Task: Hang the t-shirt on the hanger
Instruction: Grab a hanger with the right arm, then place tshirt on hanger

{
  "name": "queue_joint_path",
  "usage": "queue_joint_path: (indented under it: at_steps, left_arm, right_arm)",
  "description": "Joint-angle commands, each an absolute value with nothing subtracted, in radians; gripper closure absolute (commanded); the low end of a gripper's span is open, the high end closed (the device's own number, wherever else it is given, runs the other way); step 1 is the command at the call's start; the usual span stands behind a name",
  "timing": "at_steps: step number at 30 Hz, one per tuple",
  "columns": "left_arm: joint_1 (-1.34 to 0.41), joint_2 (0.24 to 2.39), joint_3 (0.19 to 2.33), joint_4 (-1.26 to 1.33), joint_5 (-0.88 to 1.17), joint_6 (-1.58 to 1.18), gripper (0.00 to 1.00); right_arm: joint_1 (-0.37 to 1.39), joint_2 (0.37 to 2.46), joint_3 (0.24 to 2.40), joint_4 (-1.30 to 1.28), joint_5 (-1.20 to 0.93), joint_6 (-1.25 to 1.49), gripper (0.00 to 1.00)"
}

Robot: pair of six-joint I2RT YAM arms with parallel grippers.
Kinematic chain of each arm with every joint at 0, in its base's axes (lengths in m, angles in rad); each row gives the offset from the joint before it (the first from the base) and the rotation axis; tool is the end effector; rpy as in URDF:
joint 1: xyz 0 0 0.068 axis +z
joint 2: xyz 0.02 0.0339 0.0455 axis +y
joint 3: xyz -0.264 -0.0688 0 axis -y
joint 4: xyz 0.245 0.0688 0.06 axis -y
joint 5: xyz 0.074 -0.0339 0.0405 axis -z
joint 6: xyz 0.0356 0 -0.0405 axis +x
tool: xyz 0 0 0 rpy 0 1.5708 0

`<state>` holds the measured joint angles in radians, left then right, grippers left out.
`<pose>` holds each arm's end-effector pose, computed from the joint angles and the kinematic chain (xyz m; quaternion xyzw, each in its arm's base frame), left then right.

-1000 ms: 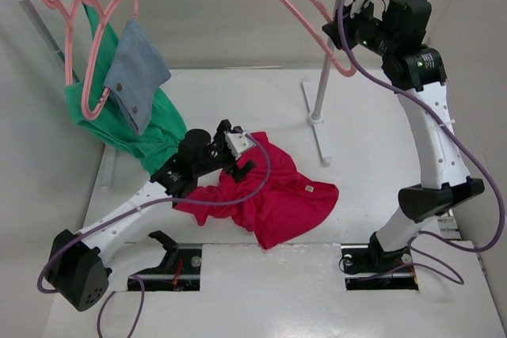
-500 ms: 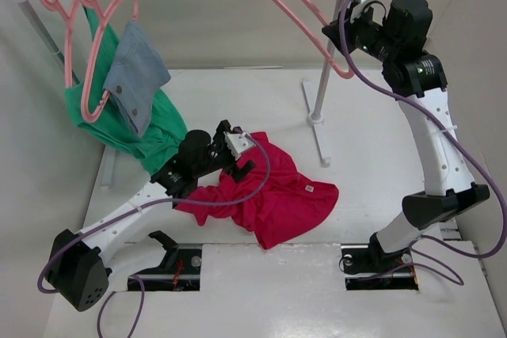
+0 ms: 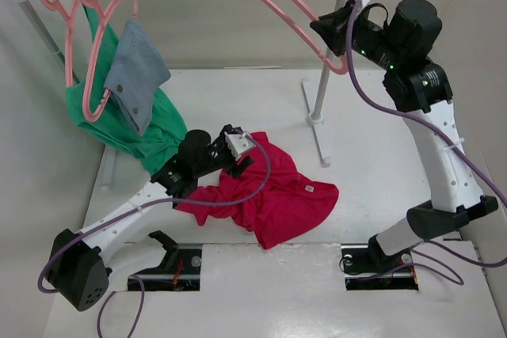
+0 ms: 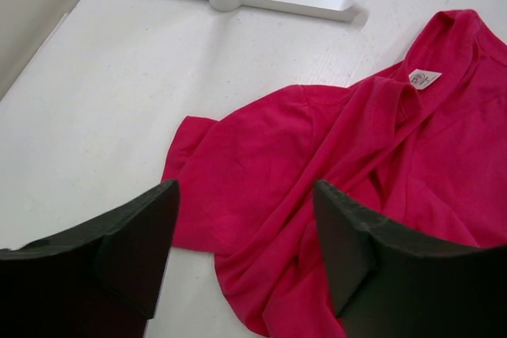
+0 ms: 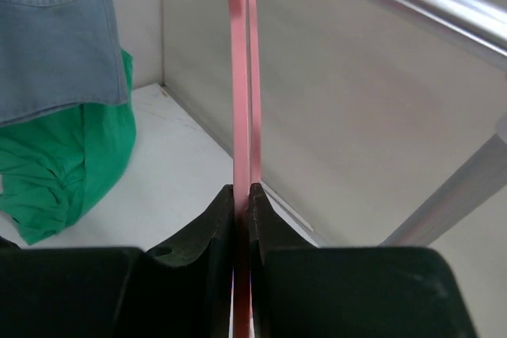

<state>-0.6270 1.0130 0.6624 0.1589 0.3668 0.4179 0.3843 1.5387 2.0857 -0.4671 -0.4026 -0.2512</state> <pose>0.1838 -0.1489 0.2893 0.4791 0.5995 -0.2052 0.6074 0.2692 0.1239 0.5646 -0.3472 0.5854 0.1832 0.7093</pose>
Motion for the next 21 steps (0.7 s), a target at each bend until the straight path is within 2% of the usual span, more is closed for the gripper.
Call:
queue_joint_path:
  at_steps: [1,2,3,6,12,19,21]
  left_arm:
    - [-0.63,1.014,0.657,0.17,0.406,0.434,0.38]
    - [-0.63,1.023,0.657,0.17,0.407,0.434,0.5]
    - [-0.63,1.023,0.657,0.17,0.407,0.434,0.54]
    - [-0.64,1.046,0.679,0.144,0.448,0.443,0.58]
    - [-0.707,1.191,0.776,0.089,0.505,0.475,0.39]
    - [-0.87,1.4,0.85,0.106,0.462,0.522,0.18]
    - [-0.884,1.455,0.89,0.141,0.453,0.509,0.18]
  right_arm:
    - [0.391,1.476,2.082,-0.368,-0.417,-0.259,1.0]
    - [0.391,1.453,2.042,-0.377,-0.434,-0.268,1.0]
    - [0.391,1.436,2.016,-0.377,-0.445,-0.268,1.0]
    - [0.417,1.336,1.85,-0.419,-0.445,-0.291,1.0]
    - [0.422,1.053,1.395,-0.449,-0.341,-0.244,1.0]
    - [0.328,0.772,1.085,-0.612,-0.221,-0.081,1.0]
    - [0.319,0.7,1.048,-0.661,-0.2,-0.069,1.0]
